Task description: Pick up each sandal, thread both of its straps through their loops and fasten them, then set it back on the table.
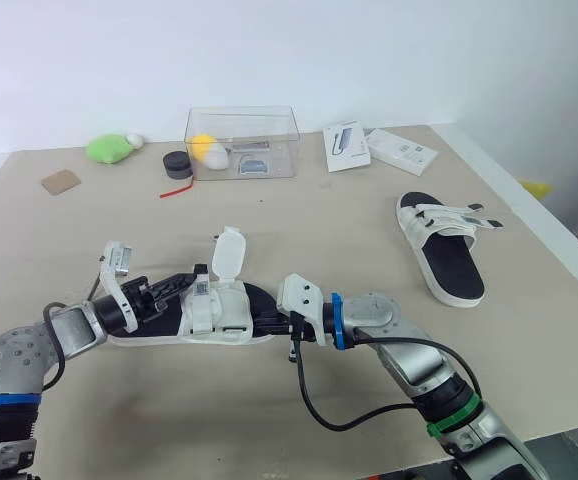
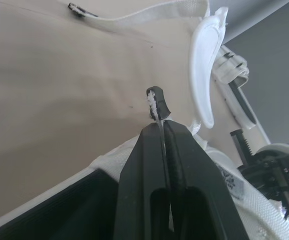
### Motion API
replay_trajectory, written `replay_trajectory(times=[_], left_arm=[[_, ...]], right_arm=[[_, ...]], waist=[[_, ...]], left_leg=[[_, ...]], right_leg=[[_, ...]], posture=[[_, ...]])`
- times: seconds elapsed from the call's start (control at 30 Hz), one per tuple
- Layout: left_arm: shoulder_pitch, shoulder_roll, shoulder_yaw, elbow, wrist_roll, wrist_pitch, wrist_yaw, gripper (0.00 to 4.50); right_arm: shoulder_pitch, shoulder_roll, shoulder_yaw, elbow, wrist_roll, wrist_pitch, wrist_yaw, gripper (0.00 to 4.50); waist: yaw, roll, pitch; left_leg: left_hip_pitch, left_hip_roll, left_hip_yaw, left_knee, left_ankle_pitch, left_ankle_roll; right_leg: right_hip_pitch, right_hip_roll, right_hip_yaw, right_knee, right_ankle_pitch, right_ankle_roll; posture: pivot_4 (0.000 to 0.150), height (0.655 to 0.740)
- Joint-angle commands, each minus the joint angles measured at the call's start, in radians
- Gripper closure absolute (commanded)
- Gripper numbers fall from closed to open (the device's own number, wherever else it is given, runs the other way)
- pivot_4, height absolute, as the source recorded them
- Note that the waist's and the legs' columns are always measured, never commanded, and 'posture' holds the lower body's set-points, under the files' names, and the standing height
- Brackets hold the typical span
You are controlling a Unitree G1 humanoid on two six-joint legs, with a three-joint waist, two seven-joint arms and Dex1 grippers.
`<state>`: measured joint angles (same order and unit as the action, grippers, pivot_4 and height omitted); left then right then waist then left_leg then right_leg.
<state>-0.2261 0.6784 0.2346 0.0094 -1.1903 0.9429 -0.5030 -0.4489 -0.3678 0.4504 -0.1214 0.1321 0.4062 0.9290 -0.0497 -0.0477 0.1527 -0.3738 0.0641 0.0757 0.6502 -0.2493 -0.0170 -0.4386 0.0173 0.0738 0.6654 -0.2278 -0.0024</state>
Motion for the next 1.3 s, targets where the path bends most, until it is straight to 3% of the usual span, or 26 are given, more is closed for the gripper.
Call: replay_trajectory(times=[0.03,0.17,0.27,0.43,0.53,0.77,1.0,1.3], left_arm=[[0.015,-0.002,0.026,-0.004,0.053,-0.008,-0.009,4.41],[0.017,0.000,0.022,0.001,0.081,0.010,-0.031,4.41],[0.027,0.011,0.022,0.005,0.110,0.013,-0.058,3.64],[-0.017,0.027,0.075,0.068,0.136,-0.010,-0.080,1.62],[-0.062,0.037,0.096,0.087,0.144,-0.003,-0.092,0.18],[-0.248,-0.014,0.118,0.141,0.122,0.086,0.010,0.08],[-0.439,-0.176,0.245,0.305,-0.122,0.364,0.337,0.08],[-0.533,-0.340,0.335,0.405,-0.279,0.374,0.635,0.08]], right_arm=[[0.010,-0.008,0.022,0.037,-0.028,0.017,-0.002,4.50],[0.009,-0.007,0.023,0.037,-0.027,0.016,-0.001,4.50],[0.010,-0.006,0.023,0.037,-0.026,0.017,-0.001,4.50],[0.010,-0.004,0.023,0.036,-0.026,0.018,-0.003,4.50],[0.011,-0.004,0.023,0.036,-0.024,0.019,-0.004,4.50],[0.010,0.000,0.023,0.039,-0.023,0.020,-0.003,4.50],[0.010,0.002,0.019,0.038,-0.026,0.024,-0.006,4.50],[0.011,0.004,0.017,0.036,-0.027,0.027,-0.012,4.50]], waist=[[0.000,0.000,0.000],[0.000,0.000,0.000],[0.000,0.000,0.000],[0.000,0.000,-0.001],[0.000,0.000,-0.001],[0.000,-0.005,0.000],[-0.002,-0.007,0.000],[-0.002,-0.007,0.000]], left_leg=[[0.000,0.000,0.000,0.000,0.000,0.000],[0.000,0.000,0.000,0.000,0.000,0.000],[0.000,0.000,0.000,0.000,0.000,0.000],[0.001,0.000,0.000,0.000,0.000,0.000],[0.001,-0.001,-0.002,0.000,0.000,0.000],[-0.001,-0.002,-0.006,0.000,0.000,0.000],[-0.002,-0.001,-0.010,0.000,-0.001,-0.001],[-0.002,-0.002,-0.012,0.000,0.001,-0.004]], right_leg=[[0.000,0.000,0.000,0.000,0.000,0.000],[0.000,0.000,0.000,0.000,0.000,0.000],[0.000,0.000,0.000,0.000,0.000,-0.001],[0.000,0.000,0.000,0.000,-0.001,-0.003],[0.000,0.000,0.000,0.000,-0.001,-0.003],[0.000,0.000,-0.002,0.000,0.001,0.000],[0.000,0.002,-0.001,0.000,0.001,0.002],[0.001,0.001,-0.001,0.000,0.002,0.003]], posture=[[0.150,0.7400],[0.150,0.7400],[0.150,0.7400],[0.150,0.7400],[0.150,0.7400],[0.150,0.7400],[0.150,0.7400],[0.150,0.7400]])
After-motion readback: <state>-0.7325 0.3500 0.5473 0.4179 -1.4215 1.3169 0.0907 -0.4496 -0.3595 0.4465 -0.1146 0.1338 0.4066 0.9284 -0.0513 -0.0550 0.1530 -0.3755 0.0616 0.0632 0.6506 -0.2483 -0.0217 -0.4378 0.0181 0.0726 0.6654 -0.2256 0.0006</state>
